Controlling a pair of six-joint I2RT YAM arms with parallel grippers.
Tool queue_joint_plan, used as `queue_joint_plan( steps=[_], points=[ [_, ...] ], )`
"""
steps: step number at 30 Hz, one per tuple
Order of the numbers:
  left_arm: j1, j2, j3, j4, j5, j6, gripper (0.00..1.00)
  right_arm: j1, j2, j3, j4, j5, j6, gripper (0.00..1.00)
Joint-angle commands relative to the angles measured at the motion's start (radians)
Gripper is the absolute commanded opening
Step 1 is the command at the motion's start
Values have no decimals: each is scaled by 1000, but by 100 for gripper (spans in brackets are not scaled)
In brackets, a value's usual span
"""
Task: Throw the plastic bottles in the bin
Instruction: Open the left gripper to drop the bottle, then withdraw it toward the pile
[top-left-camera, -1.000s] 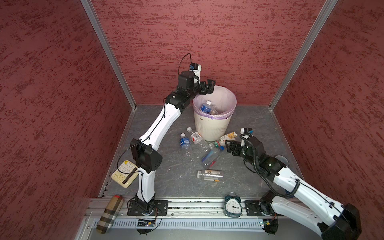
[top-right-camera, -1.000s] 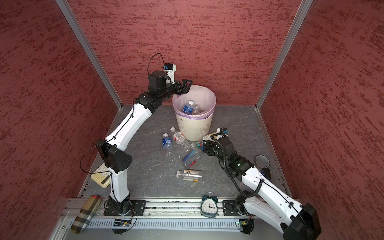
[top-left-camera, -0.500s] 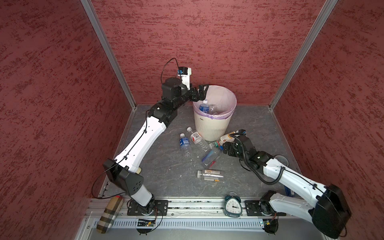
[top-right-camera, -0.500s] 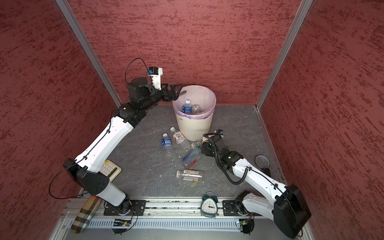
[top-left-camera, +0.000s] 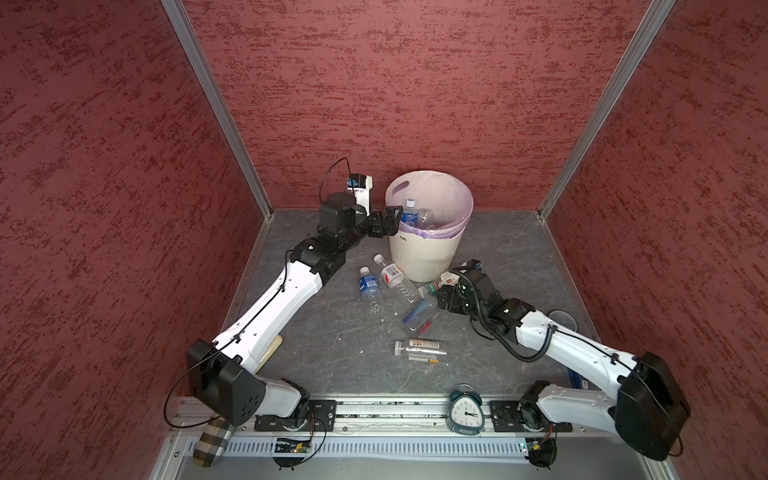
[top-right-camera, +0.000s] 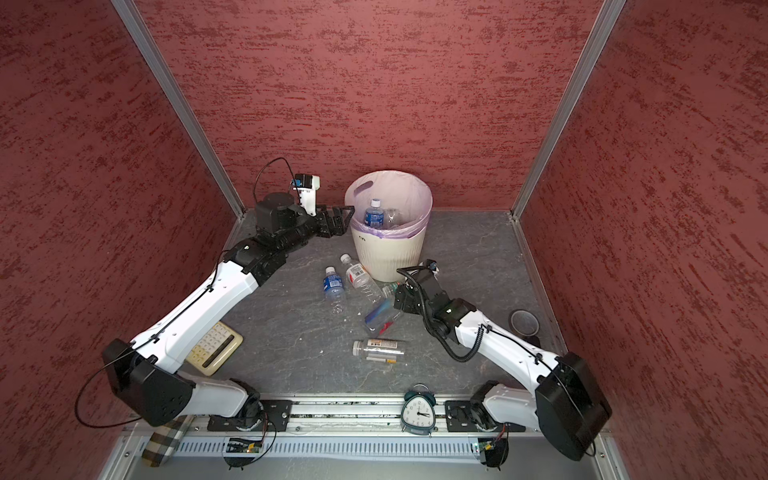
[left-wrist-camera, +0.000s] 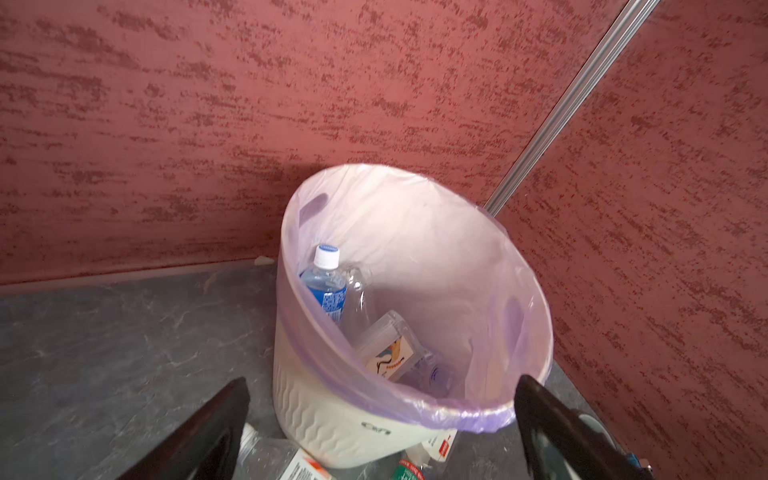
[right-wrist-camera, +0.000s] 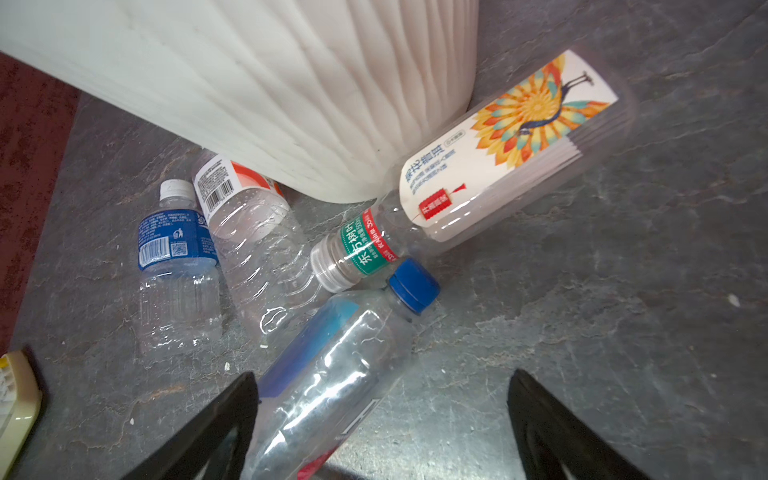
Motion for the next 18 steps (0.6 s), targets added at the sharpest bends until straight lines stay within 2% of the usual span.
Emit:
queue_joint_plan(
  steps=[1, 7, 12, 18],
  points=[
    [4, -50, -64, 30, -16, -17, 99, 31, 22, 38, 12, -7, 40, 94],
    [3, -126, -204, 23, -23, -42, 99, 78, 56, 41, 18, -21, 30, 93],
    [5, -190, -300, -2, -40, -49, 99, 119, 59, 61, -33, -37, -98, 92],
    [10, -248, -406, -17, -44, -70, 100, 142, 36, 73, -108, -132, -245, 91]
  ],
)
